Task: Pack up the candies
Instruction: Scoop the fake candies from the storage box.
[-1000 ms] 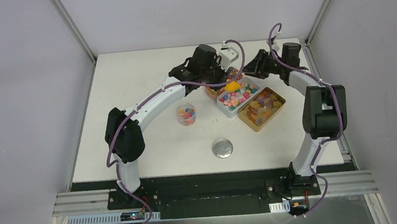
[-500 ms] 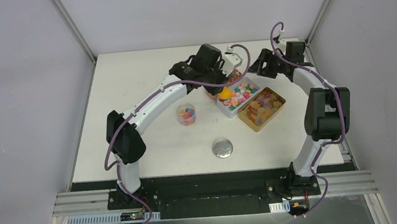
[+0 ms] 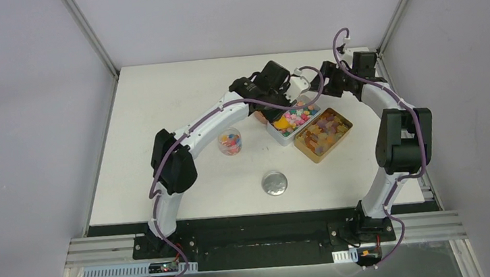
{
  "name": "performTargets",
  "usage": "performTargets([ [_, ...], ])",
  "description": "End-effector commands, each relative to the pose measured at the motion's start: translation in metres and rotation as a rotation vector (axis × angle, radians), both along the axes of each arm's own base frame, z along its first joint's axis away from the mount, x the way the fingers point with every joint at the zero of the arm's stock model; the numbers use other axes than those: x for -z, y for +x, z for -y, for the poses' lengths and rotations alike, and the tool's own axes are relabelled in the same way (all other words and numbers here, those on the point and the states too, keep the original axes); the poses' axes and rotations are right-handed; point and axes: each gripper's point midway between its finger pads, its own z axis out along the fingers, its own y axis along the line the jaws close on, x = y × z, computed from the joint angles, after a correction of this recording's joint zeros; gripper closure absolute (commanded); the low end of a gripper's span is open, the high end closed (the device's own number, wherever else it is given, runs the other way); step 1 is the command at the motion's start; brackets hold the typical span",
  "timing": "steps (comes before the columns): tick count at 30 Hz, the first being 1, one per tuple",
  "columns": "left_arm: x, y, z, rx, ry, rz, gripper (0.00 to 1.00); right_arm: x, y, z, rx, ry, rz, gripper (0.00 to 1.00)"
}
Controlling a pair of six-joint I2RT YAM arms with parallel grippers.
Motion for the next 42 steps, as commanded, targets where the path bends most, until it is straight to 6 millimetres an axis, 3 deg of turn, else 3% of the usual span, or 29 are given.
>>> performTargets([
  [1, -0.003, 0.015, 0.004, -0.013, 0.029, 0.064, 1.0, -0.006, 0.009, 0.005, 0.007, -0.032, 0.044, 0.29],
  [5, 0.013, 0.015, 0.009, -0.006, 0.044, 0.047, 1.0, 0.005, 0.01, 0.007, 0.01, -0.04, 0.026, 0.29],
  [20, 0.036, 0.023, 0.016, -0.036, -0.008, 0.079, 1.0, 0.042, 0.011, 0.008, -0.002, -0.038, -0.05, 0.38],
  [27, 0.038, 0.028, 0.016, -0.076, -0.039, 0.107, 1.0, 0.049, 0.008, 0.003, -0.02, -0.017, -0.073, 0.46],
  [42, 0.044, 0.032, 0.016, -0.118, -0.082, 0.136, 1.0, 0.055, 0.007, 0.002, -0.024, -0.011, -0.095, 0.5],
])
